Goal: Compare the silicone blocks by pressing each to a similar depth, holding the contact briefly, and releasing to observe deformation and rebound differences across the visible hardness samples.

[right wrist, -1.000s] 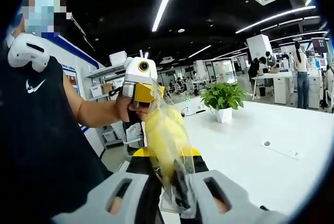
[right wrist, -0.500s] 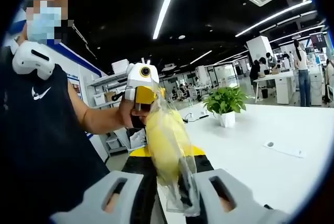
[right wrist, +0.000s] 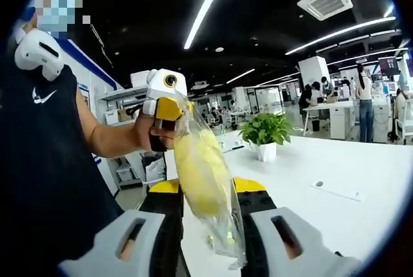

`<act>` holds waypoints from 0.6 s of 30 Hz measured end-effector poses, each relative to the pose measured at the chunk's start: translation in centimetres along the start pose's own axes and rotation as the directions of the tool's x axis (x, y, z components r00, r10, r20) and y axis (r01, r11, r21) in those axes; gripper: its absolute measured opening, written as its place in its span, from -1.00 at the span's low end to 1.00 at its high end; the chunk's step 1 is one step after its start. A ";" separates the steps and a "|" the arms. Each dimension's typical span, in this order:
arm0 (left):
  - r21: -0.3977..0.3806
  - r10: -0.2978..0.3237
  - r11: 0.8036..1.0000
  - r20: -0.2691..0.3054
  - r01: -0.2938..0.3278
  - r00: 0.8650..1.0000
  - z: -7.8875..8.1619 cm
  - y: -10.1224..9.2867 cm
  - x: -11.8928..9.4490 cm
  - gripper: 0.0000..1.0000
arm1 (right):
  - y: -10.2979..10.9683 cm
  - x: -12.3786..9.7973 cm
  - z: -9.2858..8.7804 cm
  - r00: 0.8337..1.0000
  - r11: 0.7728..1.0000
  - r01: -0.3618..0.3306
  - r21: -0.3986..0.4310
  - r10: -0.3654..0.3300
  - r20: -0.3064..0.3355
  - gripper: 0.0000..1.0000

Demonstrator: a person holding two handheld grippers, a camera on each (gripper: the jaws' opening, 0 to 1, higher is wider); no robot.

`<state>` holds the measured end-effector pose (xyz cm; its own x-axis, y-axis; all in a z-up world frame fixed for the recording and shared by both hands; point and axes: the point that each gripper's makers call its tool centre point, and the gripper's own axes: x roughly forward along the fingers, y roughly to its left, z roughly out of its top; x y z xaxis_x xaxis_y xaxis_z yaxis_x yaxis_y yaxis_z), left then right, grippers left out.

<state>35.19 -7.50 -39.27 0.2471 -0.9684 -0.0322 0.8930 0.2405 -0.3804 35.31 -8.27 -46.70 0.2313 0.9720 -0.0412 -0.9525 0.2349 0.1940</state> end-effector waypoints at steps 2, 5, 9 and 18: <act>-0.006 -0.001 1.000 -0.005 0.001 1.000 -0.3 0.1 0.2 -1.00 | -0.1 -0.2 -0.2 1.000 1.000 0.008 0.008 -0.008 0.000 -0.39; -0.017 0.002 1.000 -0.006 -0.002 1.000 -0.9 0.5 0.4 -1.00 | -1.3 -0.8 -0.8 0.996 0.996 0.085 0.001 -0.085 -0.008 -0.19; -0.040 0.011 0.999 -0.013 -0.012 1.000 -1.9 1.2 0.6 -1.00 | -2.2 -1.9 -0.8 0.987 0.987 0.161 -0.002 -0.161 0.028 0.24; -0.073 0.020 0.997 -0.022 -0.022 1.000 -2.7 2.2 1.0 -1.00 | -5.0 -5.6 -1.5 0.938 0.939 0.343 -0.013 -0.341 0.067 0.93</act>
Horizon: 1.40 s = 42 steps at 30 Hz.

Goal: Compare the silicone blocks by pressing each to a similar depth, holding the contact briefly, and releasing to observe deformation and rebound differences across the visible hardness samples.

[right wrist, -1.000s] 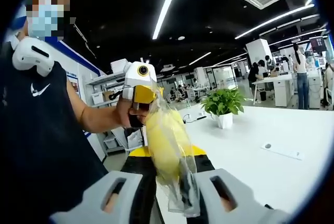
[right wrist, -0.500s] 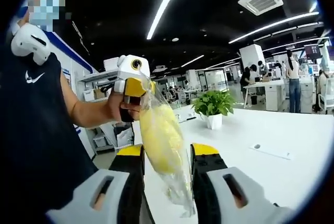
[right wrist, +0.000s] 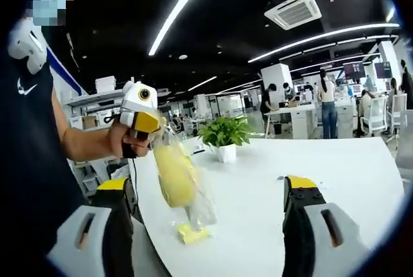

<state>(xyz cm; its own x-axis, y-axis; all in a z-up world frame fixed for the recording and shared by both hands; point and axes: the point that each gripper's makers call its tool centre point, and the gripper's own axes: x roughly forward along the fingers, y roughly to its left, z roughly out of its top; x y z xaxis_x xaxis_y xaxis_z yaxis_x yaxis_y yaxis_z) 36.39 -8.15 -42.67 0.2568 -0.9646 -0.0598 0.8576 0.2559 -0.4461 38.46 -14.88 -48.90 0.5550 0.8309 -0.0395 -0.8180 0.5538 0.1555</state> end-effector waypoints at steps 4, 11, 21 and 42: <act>-0.016 0.000 1.000 0.000 0.000 1.000 -0.4 0.2 0.3 -1.00 | -1.6 -1.5 -1.1 0.995 0.994 0.101 -0.027 -0.102 -0.008 0.93; -0.041 -0.004 0.999 -0.005 0.004 1.000 -1.2 0.5 0.9 -1.00 | -2.9 -4.2 -4.7 0.981 0.983 0.180 -0.021 -0.181 -0.073 0.93; -0.083 -0.006 0.997 -0.004 0.006 1.000 -2.2 0.9 1.4 -1.00 | -2.9 -6.5 -9.2 0.952 0.970 0.229 -0.080 -0.240 -0.191 0.93; -0.215 -0.026 0.977 -0.057 0.013 0.998 -8.4 2.1 3.3 -1.00 | -2.8 -9.0 -15.9 0.915 0.950 0.312 0.006 -0.299 -0.271 0.93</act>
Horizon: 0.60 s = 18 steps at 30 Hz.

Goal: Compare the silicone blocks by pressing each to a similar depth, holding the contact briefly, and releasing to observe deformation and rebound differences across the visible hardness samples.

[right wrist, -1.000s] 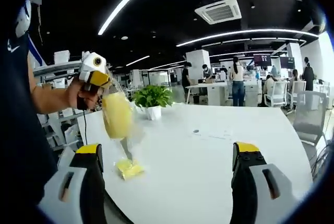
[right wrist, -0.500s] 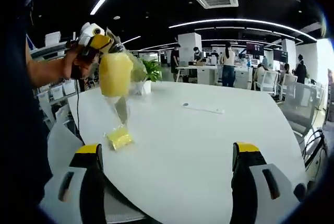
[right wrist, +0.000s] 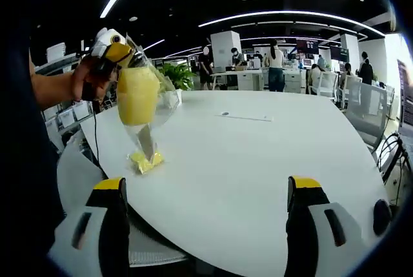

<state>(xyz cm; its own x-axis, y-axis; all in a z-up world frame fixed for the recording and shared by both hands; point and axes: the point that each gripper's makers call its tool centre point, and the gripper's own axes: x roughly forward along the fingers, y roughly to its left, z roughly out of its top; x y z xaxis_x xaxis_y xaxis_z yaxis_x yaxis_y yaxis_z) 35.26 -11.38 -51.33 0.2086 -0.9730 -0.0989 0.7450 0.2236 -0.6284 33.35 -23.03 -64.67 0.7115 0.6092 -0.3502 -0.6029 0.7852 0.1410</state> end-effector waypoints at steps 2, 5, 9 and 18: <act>-0.012 0.009 1.000 -0.014 -0.010 1.000 -0.8 0.6 0.1 -1.00 | 0.0 -0.1 -0.2 1.000 1.000 0.001 0.003 -0.001 -0.002 0.93; -0.036 0.024 0.999 -0.040 -0.025 0.999 -2.6 2.0 0.3 -1.00 | 0.0 -0.2 -0.7 1.000 1.000 0.001 0.012 -0.001 -0.014 0.93; -0.067 0.054 0.996 -0.075 -0.059 0.996 -4.7 3.9 0.7 -1.00 | -0.1 -0.1 -1.2 1.000 1.000 -0.001 0.027 0.002 -0.025 0.93; -0.173 0.065 0.981 -0.103 -0.083 0.993 -8.2 7.1 1.7 -1.00 | 0.3 0.3 -1.8 0.999 0.999 -0.015 0.046 0.017 -0.045 0.93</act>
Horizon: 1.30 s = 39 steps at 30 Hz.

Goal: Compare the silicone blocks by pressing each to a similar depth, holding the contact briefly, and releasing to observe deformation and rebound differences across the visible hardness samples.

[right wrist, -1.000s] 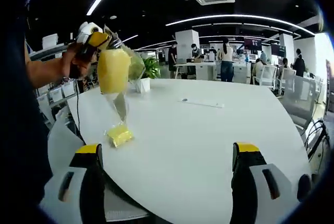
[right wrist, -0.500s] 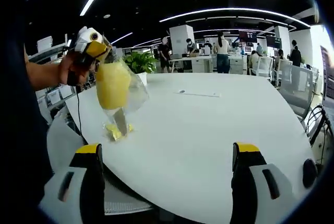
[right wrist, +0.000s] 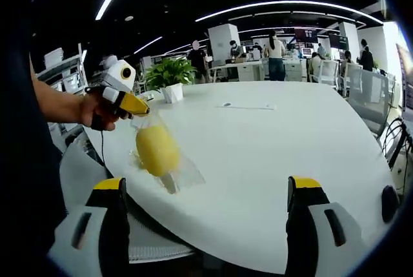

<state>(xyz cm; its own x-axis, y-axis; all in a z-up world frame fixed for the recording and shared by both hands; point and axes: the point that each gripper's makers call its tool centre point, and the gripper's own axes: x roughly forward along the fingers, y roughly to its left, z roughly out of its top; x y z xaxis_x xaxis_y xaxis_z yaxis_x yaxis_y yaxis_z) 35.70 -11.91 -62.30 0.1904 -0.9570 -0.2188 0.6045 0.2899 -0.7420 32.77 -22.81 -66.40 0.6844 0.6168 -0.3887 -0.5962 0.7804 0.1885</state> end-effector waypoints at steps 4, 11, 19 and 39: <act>-0.098 -0.002 0.995 0.032 0.005 0.999 -0.3 1.4 0.2 -1.00 | -0.1 -0.1 -0.3 1.000 1.000 0.004 0.003 -0.004 -0.004 0.93; -0.171 0.061 0.984 0.068 -0.049 0.996 -0.5 4.3 -0.2 -1.00 | -0.4 -0.2 -0.4 1.000 1.000 0.013 0.018 -0.013 -0.005 0.93; -0.186 0.168 0.971 0.089 -0.150 0.982 -0.1 7.8 -1.1 -1.00 | -0.9 -0.3 -0.5 1.000 0.999 0.026 0.020 -0.026 -0.006 0.93; -0.168 0.519 0.843 0.003 -0.511 0.855 -2.9 16.7 -2.4 -1.00 | -0.6 0.6 -0.1 1.000 1.000 0.006 0.007 -0.005 -0.014 0.93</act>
<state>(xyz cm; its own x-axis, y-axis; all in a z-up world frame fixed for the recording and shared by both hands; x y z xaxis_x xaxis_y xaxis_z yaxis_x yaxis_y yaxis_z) 43.12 -4.83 -76.05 0.4784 -0.6678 -0.5702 0.2828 0.7319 -0.6199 33.51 -22.93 -66.80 0.6818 0.6110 -0.4022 -0.5895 0.7845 0.1925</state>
